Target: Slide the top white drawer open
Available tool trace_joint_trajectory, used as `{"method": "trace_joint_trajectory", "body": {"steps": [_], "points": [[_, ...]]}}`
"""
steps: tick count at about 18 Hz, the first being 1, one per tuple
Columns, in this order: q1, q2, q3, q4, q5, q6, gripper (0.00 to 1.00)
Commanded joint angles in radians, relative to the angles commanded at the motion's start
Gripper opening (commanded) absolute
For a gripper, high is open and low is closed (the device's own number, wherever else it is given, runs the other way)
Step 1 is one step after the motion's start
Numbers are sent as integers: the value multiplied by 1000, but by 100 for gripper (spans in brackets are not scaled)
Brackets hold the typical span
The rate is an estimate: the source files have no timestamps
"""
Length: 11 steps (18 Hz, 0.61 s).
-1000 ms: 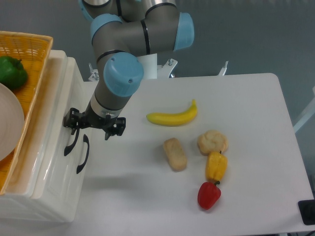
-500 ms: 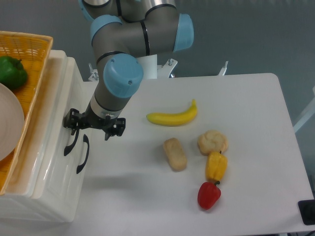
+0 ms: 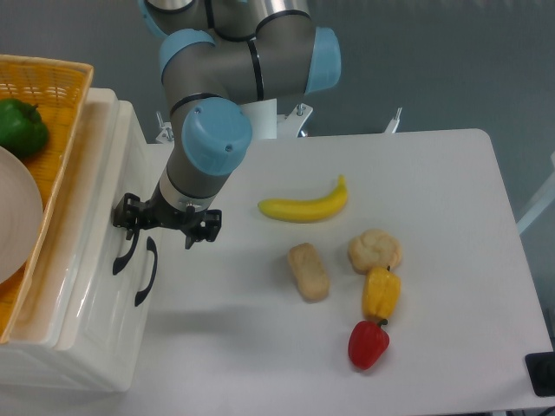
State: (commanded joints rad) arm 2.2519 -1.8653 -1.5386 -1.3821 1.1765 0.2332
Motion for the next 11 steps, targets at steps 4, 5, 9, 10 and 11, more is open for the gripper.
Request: {"method": "trace_joint_trajectory", "body": {"steps": [4,5,9,10,11], "points": [[2,-2,2,2,9,3,100],[2,-2,0,2,9,3,100],[2,0,2,3,11,8,100],[2,0,2,3,11,8,100],[2,-2,2,5,12,8,100]]}}
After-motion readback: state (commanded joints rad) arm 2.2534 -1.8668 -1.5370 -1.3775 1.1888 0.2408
